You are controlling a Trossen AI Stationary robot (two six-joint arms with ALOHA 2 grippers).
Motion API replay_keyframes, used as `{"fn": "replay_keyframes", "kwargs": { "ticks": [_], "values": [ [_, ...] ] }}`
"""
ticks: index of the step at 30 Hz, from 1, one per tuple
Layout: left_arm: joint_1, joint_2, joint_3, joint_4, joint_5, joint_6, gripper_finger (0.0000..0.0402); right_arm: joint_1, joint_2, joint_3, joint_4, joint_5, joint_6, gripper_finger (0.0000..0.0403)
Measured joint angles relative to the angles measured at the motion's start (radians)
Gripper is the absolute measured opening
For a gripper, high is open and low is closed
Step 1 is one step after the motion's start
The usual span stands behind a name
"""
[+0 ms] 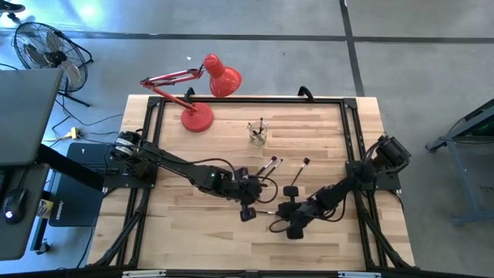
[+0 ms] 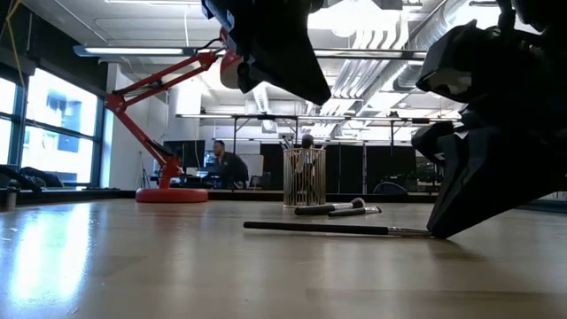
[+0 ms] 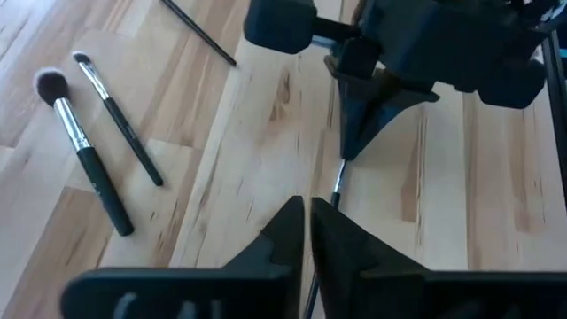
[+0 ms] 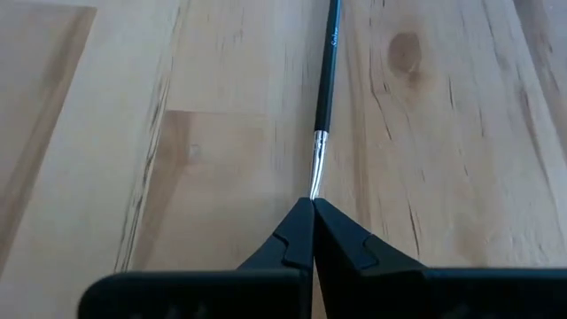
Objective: Put items in baskets/containers
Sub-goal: Put the makeup brush into the wire bin
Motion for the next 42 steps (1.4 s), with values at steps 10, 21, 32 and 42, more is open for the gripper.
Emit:
{"fn": "replay_keyframes", "kwargs": {
  "ticks": [10,21,32,42],
  "values": [
    [0.0,0.095,0.001,0.008,0.182,-0.024,0.0136,-0.031,-0.002,0.002,-0.027,-0.053,-0.016,0.0],
    [-0.007,0.214,0.003,-0.061,0.271,-0.001,0.0174,-0.038,0.0,0.0,0.022,-0.063,-0.02,0.0],
    [-0.01,0.22,0.004,-0.119,0.172,0.099,0.016,-0.039,0.001,0.012,0.104,-0.111,-0.041,0.0],
    [-0.009,0.222,0.002,-0.126,0.187,0.183,0.0121,-0.069,-0.002,0.086,0.057,-0.127,-0.07,0.0]
  ]
}}
